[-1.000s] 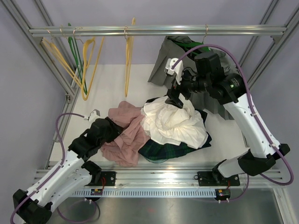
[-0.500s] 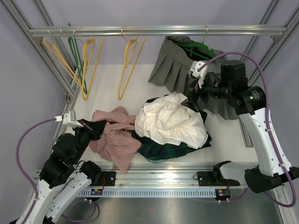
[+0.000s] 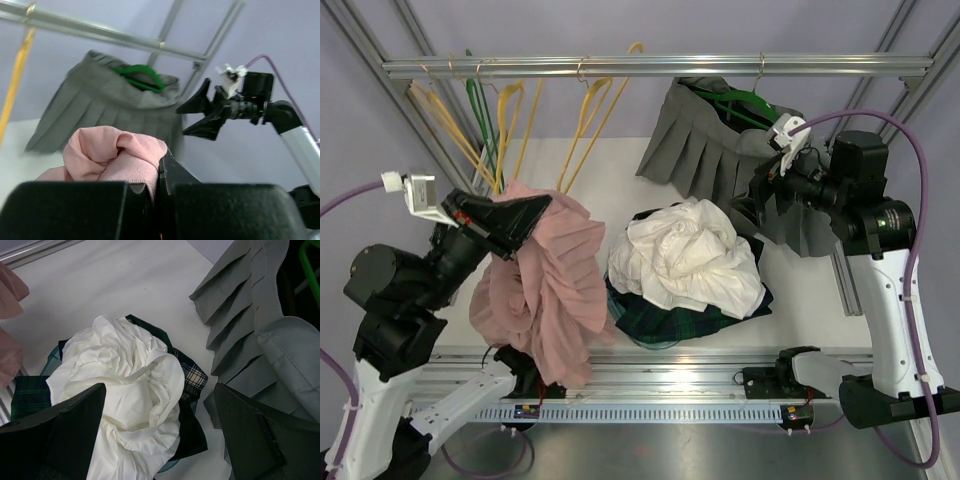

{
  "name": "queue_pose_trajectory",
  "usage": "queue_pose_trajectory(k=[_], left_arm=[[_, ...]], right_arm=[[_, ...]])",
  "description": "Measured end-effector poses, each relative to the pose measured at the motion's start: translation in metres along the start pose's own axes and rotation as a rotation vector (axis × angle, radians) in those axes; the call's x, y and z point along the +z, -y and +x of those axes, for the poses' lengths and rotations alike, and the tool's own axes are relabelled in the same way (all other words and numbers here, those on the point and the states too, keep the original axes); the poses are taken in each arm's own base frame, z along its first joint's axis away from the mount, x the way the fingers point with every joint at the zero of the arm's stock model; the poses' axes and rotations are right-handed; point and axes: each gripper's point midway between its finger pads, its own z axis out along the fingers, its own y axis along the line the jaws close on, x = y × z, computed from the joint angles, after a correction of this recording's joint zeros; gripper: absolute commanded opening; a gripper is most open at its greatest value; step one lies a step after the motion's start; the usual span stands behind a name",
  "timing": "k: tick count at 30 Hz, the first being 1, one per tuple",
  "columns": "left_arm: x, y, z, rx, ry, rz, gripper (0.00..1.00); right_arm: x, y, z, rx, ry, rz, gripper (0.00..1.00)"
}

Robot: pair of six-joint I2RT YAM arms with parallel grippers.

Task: Remove the skirt from the hanger
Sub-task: Place the skirt into the basket

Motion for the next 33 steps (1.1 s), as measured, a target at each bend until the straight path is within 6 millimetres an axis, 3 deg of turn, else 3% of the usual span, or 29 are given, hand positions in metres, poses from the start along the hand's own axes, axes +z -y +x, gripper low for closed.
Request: queue_pose_trajectory(k=[6, 10, 24, 28, 31, 33], left_arm=[[0.059, 0.041, -0.03, -0.003, 0.015, 0.194, 0.0], [0.09, 0.058, -0.04, -0.037, 0.038, 0.295, 0.0], [0.187, 0.13, -0.035, -0.099, 0.084, 0.543, 0.0], [0.21, 0.135, -0.015, -0.117, 0.066, 0.554, 0.0], [0.223, 0.133, 0.012, -0.132, 0.02, 0.546, 0.0], [0.23, 0.123, 0.042, -0.131, -0.027, 0.519, 0.0]], right_arm=[[-0.012, 0.009, -0.003, 0.018, 0.026, 0.061, 0.97], [-0.016, 0.016, 0.0, 0.037, 0.031, 0.097, 0.97], [-0.02, 0.046, 0.02, 0.125, 0.007, 0.22, 0.98], [-0.026, 0.053, 0.022, 0.133, 0.003, 0.261, 0.99], [-0.036, 0.064, 0.025, 0.152, 0.0, 0.333, 0.99], [-0.041, 0.07, 0.027, 0.167, -0.002, 0.376, 0.99]])
